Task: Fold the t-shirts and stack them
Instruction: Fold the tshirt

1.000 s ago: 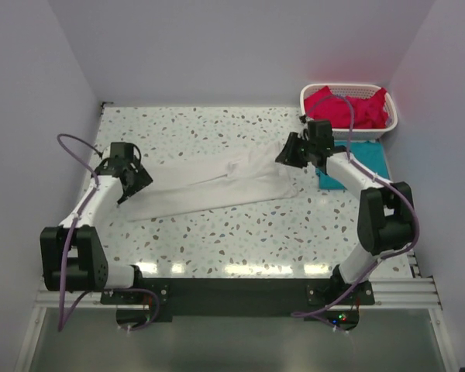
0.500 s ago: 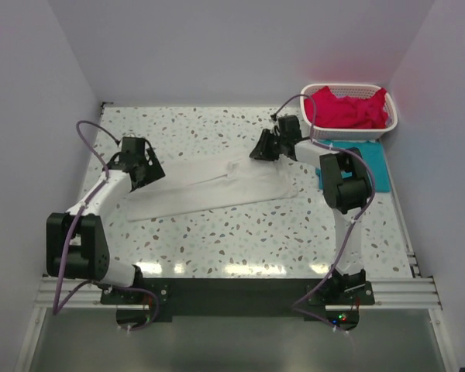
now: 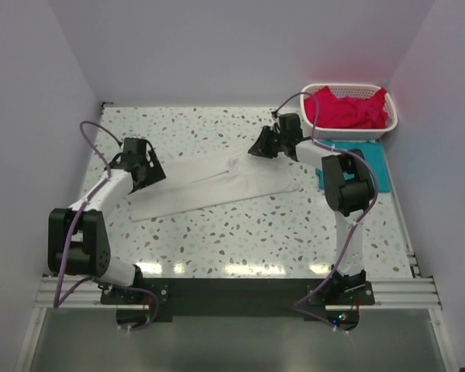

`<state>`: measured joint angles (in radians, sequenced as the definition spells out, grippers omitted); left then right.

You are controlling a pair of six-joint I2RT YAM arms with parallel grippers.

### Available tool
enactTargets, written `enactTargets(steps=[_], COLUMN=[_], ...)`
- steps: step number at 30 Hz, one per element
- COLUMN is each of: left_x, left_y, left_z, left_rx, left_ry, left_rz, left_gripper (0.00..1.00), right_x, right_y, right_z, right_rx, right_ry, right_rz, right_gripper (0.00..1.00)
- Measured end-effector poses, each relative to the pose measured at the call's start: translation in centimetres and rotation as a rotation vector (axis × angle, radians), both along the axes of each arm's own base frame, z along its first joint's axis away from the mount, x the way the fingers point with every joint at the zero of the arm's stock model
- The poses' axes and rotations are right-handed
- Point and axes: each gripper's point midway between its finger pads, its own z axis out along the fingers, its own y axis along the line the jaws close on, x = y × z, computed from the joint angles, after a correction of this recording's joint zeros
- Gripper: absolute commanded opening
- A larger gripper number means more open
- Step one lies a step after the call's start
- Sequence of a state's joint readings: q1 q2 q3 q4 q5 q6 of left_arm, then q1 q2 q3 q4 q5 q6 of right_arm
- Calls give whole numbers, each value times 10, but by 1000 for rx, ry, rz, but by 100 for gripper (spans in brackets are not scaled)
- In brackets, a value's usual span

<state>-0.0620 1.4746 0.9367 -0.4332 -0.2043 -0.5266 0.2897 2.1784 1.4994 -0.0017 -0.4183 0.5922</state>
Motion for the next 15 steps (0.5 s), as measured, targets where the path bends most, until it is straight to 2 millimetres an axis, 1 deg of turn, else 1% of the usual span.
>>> enactTargets(steps=[1, 3, 6, 9, 11, 15], left_x=[0, 0, 0, 0, 0, 0], left_y=[0, 0, 1, 2, 2, 3], left_z=[0, 0, 0, 0, 0, 0], left_rx=[0, 1, 6, 9, 10, 13], left_ry=[1, 0, 0, -1, -1, -1], left_rz=[0, 1, 4, 6, 7, 9], left_gripper=[86, 86, 86, 86, 86, 86], right_x=[-4, -14, -28, -42, -45, -48], right_y=[7, 24, 46, 64, 72, 76], right_z=[4, 11, 13, 5, -2, -22], right_rx=[17, 52, 96, 125, 137, 128], right_ry=[-5, -18, -20, 9, 20, 54], right_rz=[9, 32, 54, 76, 84, 84], right_gripper=[17, 14, 10, 7, 7, 7])
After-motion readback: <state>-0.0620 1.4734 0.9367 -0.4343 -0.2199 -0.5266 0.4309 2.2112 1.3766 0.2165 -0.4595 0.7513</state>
